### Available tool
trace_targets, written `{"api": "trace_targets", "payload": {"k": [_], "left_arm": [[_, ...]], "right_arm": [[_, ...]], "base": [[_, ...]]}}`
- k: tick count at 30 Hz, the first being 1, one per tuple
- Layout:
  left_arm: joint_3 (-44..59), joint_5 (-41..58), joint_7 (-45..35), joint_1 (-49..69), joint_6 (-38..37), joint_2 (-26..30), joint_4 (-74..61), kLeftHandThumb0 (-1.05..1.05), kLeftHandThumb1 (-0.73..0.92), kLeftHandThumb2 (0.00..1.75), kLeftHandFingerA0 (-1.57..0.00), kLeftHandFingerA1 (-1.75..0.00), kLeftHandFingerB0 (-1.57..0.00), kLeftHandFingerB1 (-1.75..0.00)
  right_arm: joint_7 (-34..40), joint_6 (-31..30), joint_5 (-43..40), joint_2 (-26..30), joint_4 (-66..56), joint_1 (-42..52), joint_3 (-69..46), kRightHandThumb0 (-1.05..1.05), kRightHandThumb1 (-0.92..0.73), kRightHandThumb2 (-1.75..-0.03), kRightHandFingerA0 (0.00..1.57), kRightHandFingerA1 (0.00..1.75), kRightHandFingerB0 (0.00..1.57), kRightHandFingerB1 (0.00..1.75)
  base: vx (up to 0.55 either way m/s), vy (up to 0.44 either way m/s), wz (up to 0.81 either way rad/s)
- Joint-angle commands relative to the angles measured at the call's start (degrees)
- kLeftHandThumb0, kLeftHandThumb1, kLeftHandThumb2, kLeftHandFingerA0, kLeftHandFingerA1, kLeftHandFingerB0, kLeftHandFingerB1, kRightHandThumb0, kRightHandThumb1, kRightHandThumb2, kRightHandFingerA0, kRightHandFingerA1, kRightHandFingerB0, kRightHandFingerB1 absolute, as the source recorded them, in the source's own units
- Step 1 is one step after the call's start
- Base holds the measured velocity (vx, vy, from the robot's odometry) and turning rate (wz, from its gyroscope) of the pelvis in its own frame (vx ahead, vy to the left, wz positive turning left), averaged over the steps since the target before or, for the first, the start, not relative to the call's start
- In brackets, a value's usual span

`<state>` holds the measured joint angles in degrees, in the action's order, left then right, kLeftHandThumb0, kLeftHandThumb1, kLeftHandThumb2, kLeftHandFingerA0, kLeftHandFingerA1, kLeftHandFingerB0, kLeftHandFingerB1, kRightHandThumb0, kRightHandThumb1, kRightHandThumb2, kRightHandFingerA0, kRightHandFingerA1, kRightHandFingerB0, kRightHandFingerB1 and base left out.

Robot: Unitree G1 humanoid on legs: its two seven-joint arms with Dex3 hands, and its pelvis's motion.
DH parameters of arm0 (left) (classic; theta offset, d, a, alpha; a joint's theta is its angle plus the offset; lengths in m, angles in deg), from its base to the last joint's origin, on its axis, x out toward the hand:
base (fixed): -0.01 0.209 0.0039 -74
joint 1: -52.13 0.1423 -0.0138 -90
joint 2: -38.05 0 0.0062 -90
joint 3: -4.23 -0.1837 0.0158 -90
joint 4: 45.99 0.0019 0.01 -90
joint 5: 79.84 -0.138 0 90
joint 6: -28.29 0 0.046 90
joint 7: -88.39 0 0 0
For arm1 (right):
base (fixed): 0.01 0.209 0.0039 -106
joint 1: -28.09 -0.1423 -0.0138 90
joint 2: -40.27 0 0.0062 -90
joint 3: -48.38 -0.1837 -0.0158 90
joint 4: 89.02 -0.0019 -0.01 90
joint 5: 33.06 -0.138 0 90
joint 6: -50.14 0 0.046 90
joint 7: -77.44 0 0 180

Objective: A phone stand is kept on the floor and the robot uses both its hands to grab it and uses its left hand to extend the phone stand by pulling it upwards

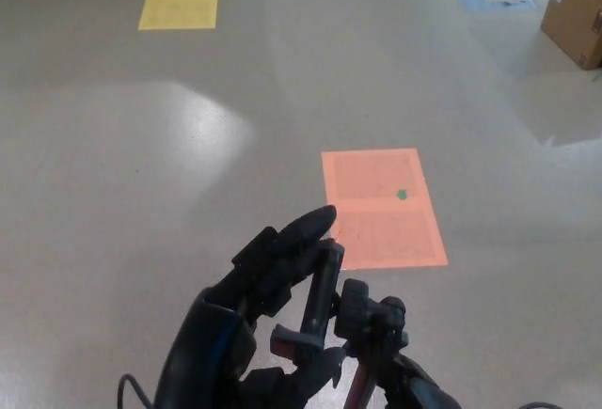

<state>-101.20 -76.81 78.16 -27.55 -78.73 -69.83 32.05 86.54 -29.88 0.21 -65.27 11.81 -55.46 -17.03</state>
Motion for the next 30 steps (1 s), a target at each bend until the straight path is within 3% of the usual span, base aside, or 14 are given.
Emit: {"api": "trace_targets", "payload": {"k": [1, 2, 3, 4, 7, 8, 14, 15, 17, 20, 21, 27, 28, 30], "left_arm": [[-0.8, -0.1, 0.4, 0.8, 4.2, -0.2, 1.4, -0.70, 0.41, 0.78, -0.23, -0.52, -0.32, -0.47], [-1.1, -0.5, 1.5, 1.0, 6.2, -1.0, 1.6, -0.70, 0.41, 0.78, -0.23, -0.52, -0.32, -0.47], [-1.3, -0.8, 2.5, 1.1, 7.6, -1.7, 1.6, -0.65, 0.36, 0.76, -0.44, -0.69, -0.56, -0.74], [-2.3, -5.8, 6.3, 1.9, 10.3, -3.1, 0.4, -0.40, 0.44, 0.55, -0.79, -1.48, -0.80, -1.66], [-2.8, -8.1, 8.0, 2.2, 11.6, -3.7, -0.3, -0.40, 0.44, 0.55, -0.79, -1.48, -0.80, -1.66], [-3.7, -8.8, 10.1, 3.2, 13.6, -5.4, -1.3, -0.14, 0.57, 0.60, -1.05, -1.75, -0.90, -1.75], [-5.5, -8.2, 13.2, 5.7, 18.5, -9.4, -4.3, -0.08, 0.52, 0.64, -1.07, -1.75, -0.89, -1.75], [-5.8, -8.7, 13.1, 5.6, 19.1, -9.3, -5.5, -0.18, 0.39, 0.80, -1.34, -1.52, -1.17, -1.44], [-6.1, -10.8, 13.3, 5.3, 19.0, -8.9, -6.1, -0.18, 0.39, 0.80, -1.34, -1.52, -1.17, -1.44], [-6.5, -11.4, 13.2, 5.0, 19.4, -8.4, -7.3, -0.09, 0.50, 0.68, -1.05, -1.75, -0.89, -1.75], [-6.8, -11.7, 13.1, 4.1, 19.0, -8.6, -7.9, -0.18, 0.40, 0.82, -1.37, -1.55, -1.18, -1.47], [-7.8, -11.7, 13.3, 3.5, 19.6, -8.5, -9.5, -0.21, 0.38, 0.83, -1.35, -1.51, -1.17, -1.43], [-8.3, -11.9, 13.1, 3.0, 19.9, -8.5, -11.0, -0.11, 0.49, 0.68, -1.03, -1.75, -0.87, -1.75], [-9.7, -12.8, 12.8, 1.7, 21.8, -8.6, -15.3, -0.10, 0.51, 0.64, -1.03, -1.75, -0.85, -1.75]], "right_arm": [[2.8, 4.2, -2.4, -0.7, 2.6, -0.5, -0.3, -0.39, -0.69, -0.55, 0.20, 1.18, 0.22, 0.88], [4.9, 8.3, -5.3, -2.2, 4.8, -0.6, -1.5, -0.39, -0.69, -0.55, 0.20, 1.18, 0.22, 0.88], [8.1, 10.2, -4.4, -2.7, 6.8, -1.2, -1.7, -0.28, -0.74, -0.60, 0.33, 1.24, 0.38, 0.91], [10.9, 9.9, -3.3, -4.0, 8.0, -1.6, -2.1, -0.35, -0.74, -0.91, 1.29, 1.59, 0.71, 1.23], [12.1, 10.2, -3.0, -4.6, 8.9, -1.9, -2.4, -0.35, -0.74, -0.91, 1.29, 1.59, 0.71, 1.23], [11.5, 9.0, -3.4, -5.1, 7.8, -1.3, -2.5, -0.10, -0.85, -0.82, 1.27, 1.75, 1.03, 1.75], [9.9, 6.8, -5.7, -6.3, 5.3, 0.2, -3.4, -0.20, -0.82, -0.80, 1.27, 1.75, 1.02, 1.75], [10.5, 5.9, -5.9, -6.9, 4.9, 0.6, -3.9, -0.19, -0.82, -0.78, 1.26, 1.75, 1.00, 1.75], [10.8, 5.7, -6.2, -7.2, 4.9, 0.7, -4.2, -0.19, -0.82, -0.78, 1.26, 1.75, 1.00, 1.75], [11.0, 6.8, -6.1, -7.3, 5.4, 0.5, -4.3, -0.18, -0.85, -0.79, 1.26, 1.75, 0.98, 1.75], [12.5, 7.1, -4.9, -7.3, 6.1, 0.0, -4.3, -0.17, -0.87, -0.77, 1.22, 1.75, 0.93, 1.75], [14.0, 7.7, -4.2, -7.5, 7.1, -0.5, -4.1, -0.14, -0.87, -0.79, 1.23, 1.75, 0.94, 1.75], [13.9, 7.3, -4.2, -7.6, 7.2, -0.4, -4.0, -0.15, -0.87, -0.80, 1.24, 1.75, 0.96, 1.75], [14.1, 5.6, -3.4, -7.6, 6.9, 0.2, -3.7, -0.17, -0.86, -0.80, 1.24, 1.75, 0.95, 1.75]], "base": [[0.00, 0.000, 0.00], [0.00, 0.000, 0.00], [0.00, 0.000, 0.00], [0.00, 0.000, 0.00], [0.00, 0.000, 0.00], [0.00, 0.000, 0.00], [0.00, 0.000, 0.00], [0.00, 0.000, 0.00], [0.00, 0.000, 0.00], [0.00, 0.000, 0.00], [0.00, 0.000, 0.00], [0.00, 0.000, 0.00], [0.00, 0.000, 0.00], [0.00, 0.000, 0.00]]}}
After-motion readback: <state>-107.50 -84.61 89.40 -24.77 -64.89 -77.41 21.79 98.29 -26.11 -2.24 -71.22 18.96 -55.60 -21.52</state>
